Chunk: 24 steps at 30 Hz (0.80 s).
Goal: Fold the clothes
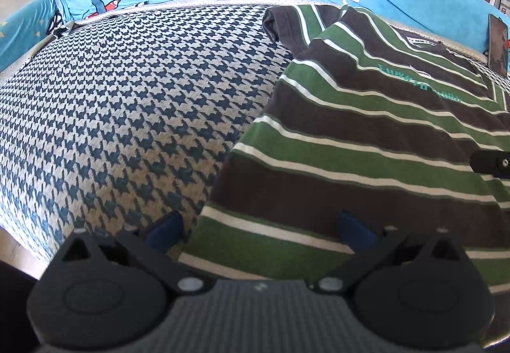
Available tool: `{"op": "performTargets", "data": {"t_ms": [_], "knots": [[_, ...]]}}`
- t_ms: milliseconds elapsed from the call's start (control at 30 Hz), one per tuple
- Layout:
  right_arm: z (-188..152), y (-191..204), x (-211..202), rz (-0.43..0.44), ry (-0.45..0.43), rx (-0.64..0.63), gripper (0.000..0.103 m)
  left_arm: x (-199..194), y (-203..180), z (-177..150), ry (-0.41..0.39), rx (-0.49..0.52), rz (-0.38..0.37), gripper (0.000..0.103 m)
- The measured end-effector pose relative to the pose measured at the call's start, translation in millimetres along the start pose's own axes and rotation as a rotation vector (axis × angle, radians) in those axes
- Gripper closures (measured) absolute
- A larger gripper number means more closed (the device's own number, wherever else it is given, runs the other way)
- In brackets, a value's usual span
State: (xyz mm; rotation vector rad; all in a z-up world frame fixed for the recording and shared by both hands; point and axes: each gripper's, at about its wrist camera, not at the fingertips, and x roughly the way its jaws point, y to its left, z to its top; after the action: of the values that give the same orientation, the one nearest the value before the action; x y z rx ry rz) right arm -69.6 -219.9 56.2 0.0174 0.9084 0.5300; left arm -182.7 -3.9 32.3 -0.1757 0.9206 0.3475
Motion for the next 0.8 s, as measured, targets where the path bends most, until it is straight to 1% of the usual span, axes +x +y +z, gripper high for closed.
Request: {"op": "performTargets", "data": {"t_ms": [100,300,667,733,800], "knots": [[8.1,-1.4,5.5,0.000,0.000,0.001,0.049,0.9,0.5,1.1,0.007,-0.004,-0.002,0.000],[24.5,-10.3,19.1,-0.009,0.013,0.050,0.048,2.8,0.7,4.1,0.032,-0.014,-0.003,0.000],[36.3,-2.1,35.8,-0.013,0.042,0.027,0.048,1.1,3.5,6.9,0.041,-0.024,-0.020,0.000],[37.2,-2.6,37.4,-0.015,0.044,0.029,0.048,-1.9,6.2,10.4,0.035,-0.038,-0.035,0.000],[38.1,-3.5,38.5,-0.018,0.046,0.031,0.048,-4.9,11.7,17.6,0.013,-0.066,-0.047,0.000]]}}
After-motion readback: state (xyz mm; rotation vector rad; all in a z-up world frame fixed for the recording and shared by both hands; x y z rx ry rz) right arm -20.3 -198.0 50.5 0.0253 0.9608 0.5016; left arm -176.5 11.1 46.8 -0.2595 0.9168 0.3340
